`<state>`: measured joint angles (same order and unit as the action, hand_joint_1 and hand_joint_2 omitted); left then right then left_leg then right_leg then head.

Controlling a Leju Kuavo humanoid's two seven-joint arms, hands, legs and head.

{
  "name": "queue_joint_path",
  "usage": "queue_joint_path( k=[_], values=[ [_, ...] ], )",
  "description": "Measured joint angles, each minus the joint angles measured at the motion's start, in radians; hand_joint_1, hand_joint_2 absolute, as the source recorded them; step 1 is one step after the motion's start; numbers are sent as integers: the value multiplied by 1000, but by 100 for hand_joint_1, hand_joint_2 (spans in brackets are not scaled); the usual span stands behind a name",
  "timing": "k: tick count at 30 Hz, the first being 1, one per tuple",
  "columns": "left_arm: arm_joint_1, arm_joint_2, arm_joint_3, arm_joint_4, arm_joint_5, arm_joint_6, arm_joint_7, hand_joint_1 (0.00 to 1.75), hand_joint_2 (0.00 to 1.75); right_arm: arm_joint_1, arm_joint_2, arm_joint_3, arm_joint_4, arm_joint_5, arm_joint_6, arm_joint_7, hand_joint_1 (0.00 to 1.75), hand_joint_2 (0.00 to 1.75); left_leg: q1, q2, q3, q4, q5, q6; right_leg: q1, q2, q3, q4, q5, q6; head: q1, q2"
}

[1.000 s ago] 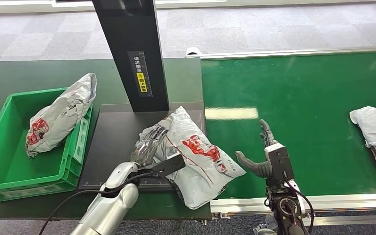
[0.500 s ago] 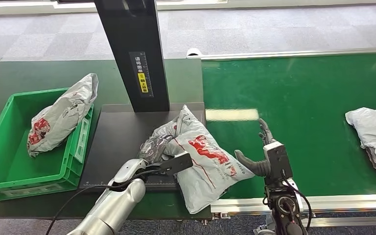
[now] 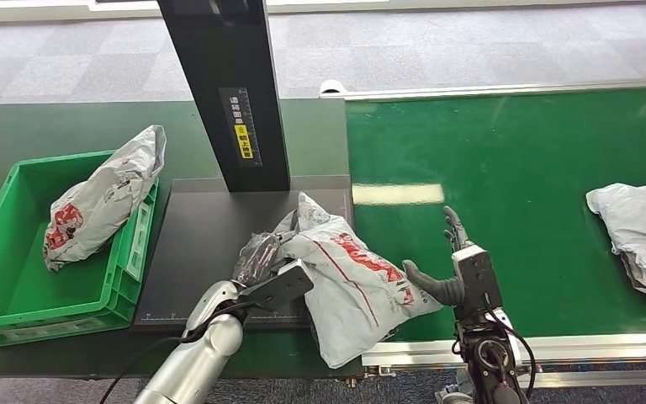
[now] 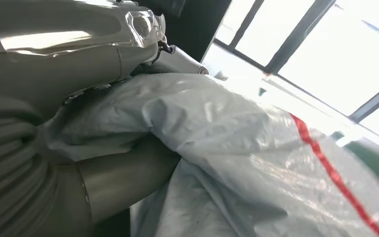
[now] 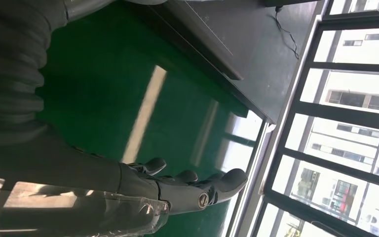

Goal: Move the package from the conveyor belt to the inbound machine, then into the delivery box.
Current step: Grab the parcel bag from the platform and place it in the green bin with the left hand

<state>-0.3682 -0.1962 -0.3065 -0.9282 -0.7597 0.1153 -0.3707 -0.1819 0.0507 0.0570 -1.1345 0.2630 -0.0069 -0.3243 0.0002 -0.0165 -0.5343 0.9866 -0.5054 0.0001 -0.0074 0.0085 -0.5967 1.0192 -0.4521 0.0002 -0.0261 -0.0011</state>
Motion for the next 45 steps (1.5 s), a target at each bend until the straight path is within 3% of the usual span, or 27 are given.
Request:
queue_joint_path(
  k=[7, 12, 19, 23, 25, 28, 34, 42, 45],
  values=[
    [54, 0, 5, -165, 119, 100, -136, 175, 175, 14, 0, -12, -17, -1, 9, -6, 0, 175, 0, 0, -1, 0, 0, 0, 0, 0, -1, 0, 0, 0, 0, 0],
    [90, 6, 9, -294, 137, 242, -216, 175, 175, 25, -5, -18, -27, -16, 16, -20, 0, 175, 0, 0, -2, 0, 0, 0, 0, 0, -1, 0, 0, 0, 0, 0],
    [121, 21, 35, -424, 139, 333, -240, 175, 175, 38, -13, -24, -37, -25, 18, -26, 0, 175, 0, 0, -2, 0, 0, 0, 0, 0, -1, 0, 0, 0, 0, 0],
    [130, 30, 83, -485, 1, 500, -206, 175, 175, 51, -16, -26, -42, -27, 18, -31, 0, 175, 0, 1, -2, 0, 0, 0, 0, 1, -1, 0, 0, 0, 0, 0],
    [135, 32, 142, -530, -28, 552, -200, 175, 175, 63, -17, -29, -47, -27, 18, -35, 0, 175, 0, 1, -2, 0, 0, 0, 1, 1, -1, 0, 0, 0, 0, 0],
    [143, 35, 257, -588, 64, 566, -199, 175, 175, 83, -19, -38, -63, -27, 17, -38, 0, 175, 1, 1, -2, 0, 0, 0, 1, 1, -2, 0, 0, 0, 0, 0],
    [144, 71, 521, -598, 255, 560, -96, 175, 175, 121, -22, -54, -101, -26, 6, -40, 0, 175, 1, 2, -2, -1, 0, 0, 1, 2, -2, 0, 0, -1, 0, 0],
    [101, 120, 820, -490, 217, 566, -88, 175, 175, 140, -17, -63, -133, -1, -1, -45, 0, 175, 1, 3, -2, 0, 0, 0, 1, 3, -2, 0, 0, -1, 0, 0],
    [85, 147, 913, -418, 145, 566, -49, 175, 175, 145, -16, -64, -149, 3, -5, -45, 0, 175, 1, 3, -2, 0, 0, -1, 1, 3, -3, 0, 0, -1, 0, 0]
  ],
)
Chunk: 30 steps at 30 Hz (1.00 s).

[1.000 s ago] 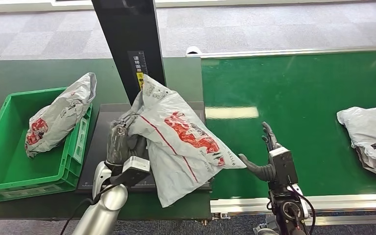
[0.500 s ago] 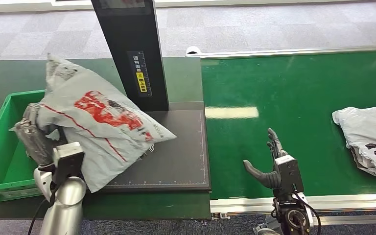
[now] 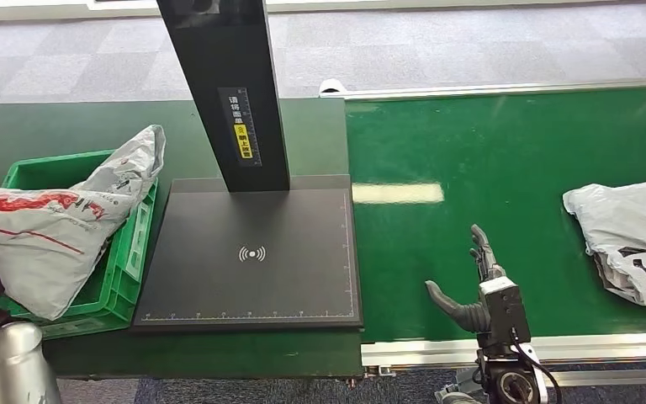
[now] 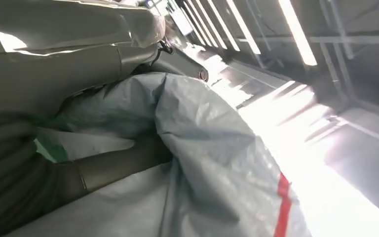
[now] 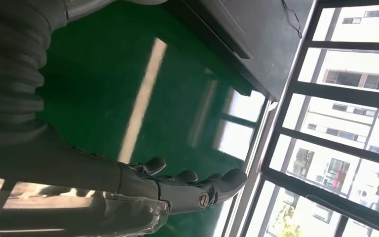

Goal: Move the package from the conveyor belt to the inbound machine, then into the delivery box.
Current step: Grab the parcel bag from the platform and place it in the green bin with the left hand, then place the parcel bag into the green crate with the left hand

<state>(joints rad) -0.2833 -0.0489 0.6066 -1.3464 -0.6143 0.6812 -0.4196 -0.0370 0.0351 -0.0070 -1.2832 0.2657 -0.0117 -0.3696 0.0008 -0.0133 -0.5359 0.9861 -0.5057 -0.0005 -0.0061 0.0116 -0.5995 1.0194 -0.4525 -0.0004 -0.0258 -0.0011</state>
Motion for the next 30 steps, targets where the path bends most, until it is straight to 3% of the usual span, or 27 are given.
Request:
queue_joint_path(
  k=[5, 13, 17, 22, 27, 30],
  values=[
    [-8, 51, 39, 137, -49, -2, 102, 175, 175, 10, 2, 0, -22, 2, 0, 0, 0, 175, 0, 0, 0, 0, 0, 0, 0, 0, 0, 0, 0, 0, 0, 0],
    [-37, 105, 41, 287, -61, -27, 147, 175, 175, 14, 6, 0, -42, 4, 0, 0, 0, 175, 0, 0, 0, 0, 0, 0, 0, 0, 0, 0, 0, 0, 0, 0],
    [-47, 114, 38, 313, -61, -38, 149, 1, 175, 15, 8, -1, -45, 4, 0, 2, 0, 175, 0, 0, 0, 0, 0, 0, 0, 0, 0, 0, 0, 0, 0, 0],
    [-50, 112, 12, 312, -31, -24, 99, 0, 175, 20, 11, -1, -57, 7, 0, 5, 0, 175, 0, 0, 0, 0, 0, 0, 0, 0, 0, 0, 0, 0, 0, 0],
    [-39, 64, -10, 208, 34, 0, -89, 0, 175, 19, 14, -1, -58, 14, 3, -1, 0, 175, 0, 0, 0, 0, 0, 0, 0, 0, 1, 0, 0, 0, 0, 0],
    [-37, 32, -11, 138, 31, 0, -141, 0, 175, 18, 15, -1, -58, 17, 4, -4, 0, 175, 0, 0, 0, 0, 0, 0, 0, 0, 1, 0, 0, 0, 0, 0]
  ],
)
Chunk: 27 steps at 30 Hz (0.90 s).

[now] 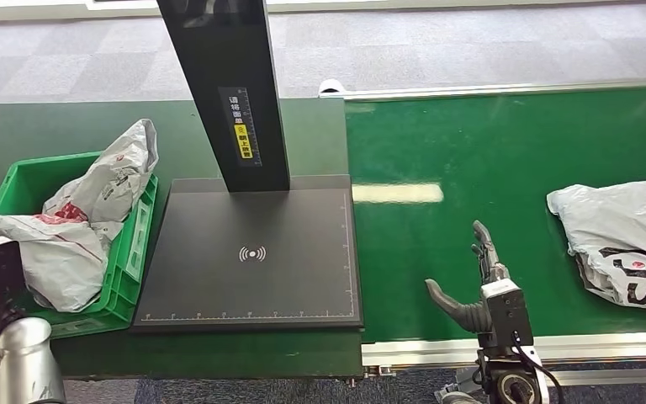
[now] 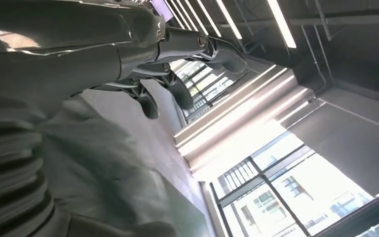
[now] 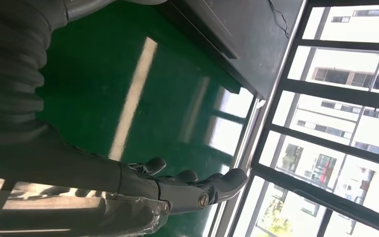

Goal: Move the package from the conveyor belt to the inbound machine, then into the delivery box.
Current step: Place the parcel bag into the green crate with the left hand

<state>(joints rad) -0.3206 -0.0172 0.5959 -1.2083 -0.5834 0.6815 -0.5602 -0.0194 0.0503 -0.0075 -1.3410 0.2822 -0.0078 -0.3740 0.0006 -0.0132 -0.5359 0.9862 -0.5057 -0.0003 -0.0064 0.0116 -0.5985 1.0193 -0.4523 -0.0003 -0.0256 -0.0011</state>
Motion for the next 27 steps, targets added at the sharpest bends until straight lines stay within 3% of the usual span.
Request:
queue_joint_path(
  k=[5, 16, 21, 24, 27],
  values=[
    [1, -81, 30, -156, -49, 1, -123, 0, 175, -6, 0, 1, 2, 0, 4, -11, 0, 175, 0, 0, 0, 0, 0, 0, 0, 0, 0, 0, 0, 0, 0, 0],
    [17, -183, 25, -450, -37, 1, -138, 0, 175, -30, -1, 2, 14, -1, 8, -25, 0, 175, 0, 0, 0, 0, 0, 0, 0, 0, 0, 0, 0, 0, 0, 0],
    [44, -199, -52, -506, 80, -13, -136, 0, 175, -35, -2, 2, 18, -2, 9, -32, 0, 175, 0, 0, 1, 0, 0, 0, 0, 0, 0, 0, 0, 0, 0, 0],
    [67, -177, -171, -475, 277, -124, -92, 0, 175, -37, -4, 3, 19, -7, 19, -37, 0, 175, 0, -1, 0, 0, 0, 0, 0, 0, 0, 0, 0, 0, 0, 0],
    [79, -147, -295, -410, 462, -409, 6, 0, 44, -54, -7, 8, 31, -10, 36, -47, 0, 175, 0, -2, 1, 0, 0, 0, 0, 0, 1, 0, 0, 0, 0, 0]
  ],
)
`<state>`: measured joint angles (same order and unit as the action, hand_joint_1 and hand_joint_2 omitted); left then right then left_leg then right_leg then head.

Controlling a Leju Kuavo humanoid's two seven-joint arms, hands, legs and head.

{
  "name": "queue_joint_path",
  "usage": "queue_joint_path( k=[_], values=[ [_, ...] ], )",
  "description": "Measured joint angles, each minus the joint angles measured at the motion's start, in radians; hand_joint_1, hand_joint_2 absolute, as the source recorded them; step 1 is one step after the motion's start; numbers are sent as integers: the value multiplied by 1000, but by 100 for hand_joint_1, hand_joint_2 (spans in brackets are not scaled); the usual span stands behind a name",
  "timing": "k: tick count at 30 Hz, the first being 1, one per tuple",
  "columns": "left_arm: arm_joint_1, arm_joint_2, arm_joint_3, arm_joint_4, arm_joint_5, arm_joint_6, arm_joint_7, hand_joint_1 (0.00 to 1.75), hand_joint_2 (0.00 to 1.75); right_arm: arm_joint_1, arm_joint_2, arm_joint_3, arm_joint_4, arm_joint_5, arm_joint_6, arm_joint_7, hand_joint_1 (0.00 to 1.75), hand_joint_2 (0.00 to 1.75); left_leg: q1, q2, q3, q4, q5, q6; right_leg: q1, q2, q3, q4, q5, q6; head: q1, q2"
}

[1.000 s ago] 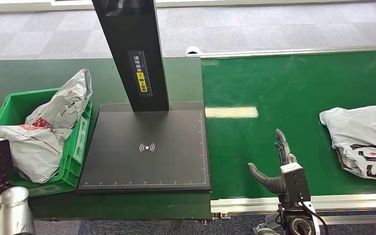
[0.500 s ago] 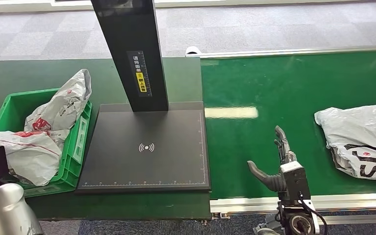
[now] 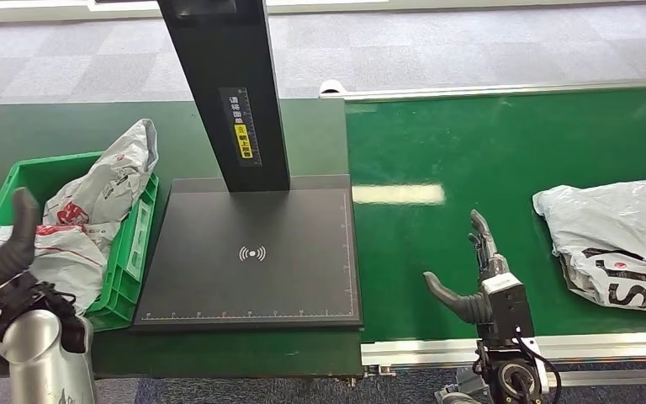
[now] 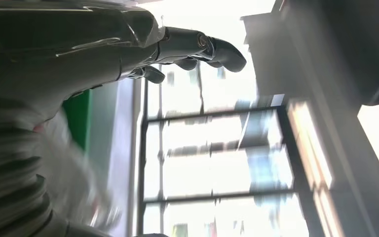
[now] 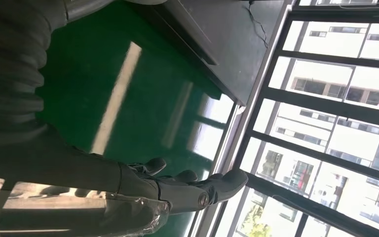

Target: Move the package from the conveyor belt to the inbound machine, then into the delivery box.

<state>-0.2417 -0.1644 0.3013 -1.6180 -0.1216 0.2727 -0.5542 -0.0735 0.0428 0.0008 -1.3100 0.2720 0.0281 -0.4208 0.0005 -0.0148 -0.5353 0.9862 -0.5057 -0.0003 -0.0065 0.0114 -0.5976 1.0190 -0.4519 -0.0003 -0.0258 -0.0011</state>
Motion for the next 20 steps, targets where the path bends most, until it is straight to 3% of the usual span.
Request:
queue_joint_path(
  k=[1, 3, 6, 10, 15, 20],
  values=[
    [2, 5, -29, 25, 51, -88, 28, 0, 0, -9, 0, 3, 7, 0, 3, -5, 0, 175, 0, 0, 0, 0, 0, 0, 0, 0, 0, 0, 0, 0, 0, 0],
    [5, 10, -58, 54, 110, -178, 56, 0, 0, -20, 0, 8, 17, 0, 5, -11, 0, 175, 0, 1, 0, 0, 0, 0, 0, 0, 0, 0, 0, 0, 0, 0],
    [7, 9, -94, 99, 144, -218, 68, 0, 0, -31, 0, 14, 30, -9, 10, -16, 0, 175, 0, 1, 1, 0, 0, 0, 0, 0, 0, 0, 1, 0, 0, 0],
    [13, 12, -293, 329, 193, -354, 71, 0, 175, -63, -3, 53, 70, -69, 83, -45, 0, 175, 0, 2, 0, 0, 0, 0, 0, 1, -1, 0, 1, 0, 0, 0],
    [13, 13, -382, 389, 188, -408, 52, 0, 175, -80, -8, 63, 69, -126, 131, -61, 0, 175, 0, 2, -1, 0, 0, 0, 0, 1, -1, 0, 1, 0, 0, 0],
    [13, 15, -409, 412, 187, -410, 50, 0, 175, -86, -9, 65, 68, -130, 138, -61, 0, 175, 0, 2, 0, 0, 0, 0, 0, 1, -1, 0, 1, 0, 0, 0]
  ],
)
